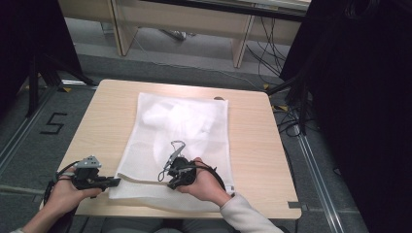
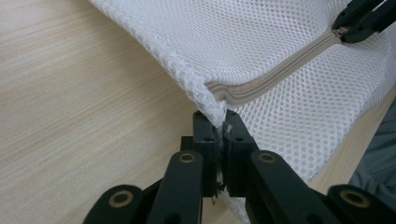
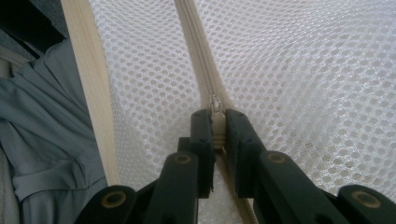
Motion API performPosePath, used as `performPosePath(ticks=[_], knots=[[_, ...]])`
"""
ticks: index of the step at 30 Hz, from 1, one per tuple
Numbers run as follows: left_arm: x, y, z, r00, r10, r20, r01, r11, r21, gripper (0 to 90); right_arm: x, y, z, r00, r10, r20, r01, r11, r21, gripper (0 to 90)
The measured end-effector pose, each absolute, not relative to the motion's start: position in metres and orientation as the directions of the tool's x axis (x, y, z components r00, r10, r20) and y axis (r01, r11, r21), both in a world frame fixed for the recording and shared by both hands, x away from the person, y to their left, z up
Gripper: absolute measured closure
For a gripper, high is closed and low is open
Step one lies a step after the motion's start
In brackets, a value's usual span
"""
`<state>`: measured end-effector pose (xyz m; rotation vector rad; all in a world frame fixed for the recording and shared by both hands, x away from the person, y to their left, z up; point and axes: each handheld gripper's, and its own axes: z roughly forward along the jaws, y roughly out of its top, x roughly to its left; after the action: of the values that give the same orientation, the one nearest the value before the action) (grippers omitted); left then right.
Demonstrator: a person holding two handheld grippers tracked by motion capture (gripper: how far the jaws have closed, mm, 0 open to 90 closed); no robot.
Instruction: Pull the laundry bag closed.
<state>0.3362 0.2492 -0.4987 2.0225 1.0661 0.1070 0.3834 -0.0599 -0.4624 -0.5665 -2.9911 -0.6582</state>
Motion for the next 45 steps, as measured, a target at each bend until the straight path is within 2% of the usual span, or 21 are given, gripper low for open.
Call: performPosePath(ticks=[16, 19, 26, 27, 42, 44, 45], knots=[[0.336, 0.249, -0.499, 0.635, 0.721, -0.278, 0.649, -0.302, 0.699, 85.4, 0.382, -0.066, -0.461, -0.928, 0.352, 0.119, 0.369, 0.837, 0.405, 82.4], [0.336, 0.249, -0.499, 0.634, 0.721, -0.280, 0.649, -0.300, 0.699, 85.4, 0.383, -0.066, -0.462, -0.936, 0.336, 0.100, 0.347, 0.844, 0.409, 82.4], [0.336, 0.250, -0.499, 0.637, 0.719, -0.278, 0.648, -0.305, 0.697, 85.4, 0.381, -0.068, -0.460, -0.926, 0.363, 0.103, 0.374, 0.842, 0.389, 82.4], [0.336, 0.249, -0.499, 0.635, 0.721, -0.278, 0.649, -0.302, 0.699, 85.4, 0.383, -0.068, -0.461, -0.936, 0.338, 0.102, 0.349, 0.844, 0.407, 82.4], [0.336, 0.249, -0.500, 0.632, 0.724, -0.275, 0.643, -0.294, 0.707, 85.4, 0.380, -0.076, -0.458, -0.919, 0.379, 0.105, 0.389, 0.836, 0.388, 82.4], [0.336, 0.250, -0.500, 0.634, 0.723, -0.274, 0.643, -0.296, 0.706, 85.4, 0.382, -0.076, -0.460, -0.933, 0.346, 0.101, 0.356, 0.841, 0.407, 82.4], [0.337, 0.250, -0.500, 0.637, 0.722, -0.271, 0.641, -0.302, 0.705, 85.4, 0.382, -0.076, -0.459, -0.927, 0.359, 0.108, 0.371, 0.837, 0.402, 82.4]])
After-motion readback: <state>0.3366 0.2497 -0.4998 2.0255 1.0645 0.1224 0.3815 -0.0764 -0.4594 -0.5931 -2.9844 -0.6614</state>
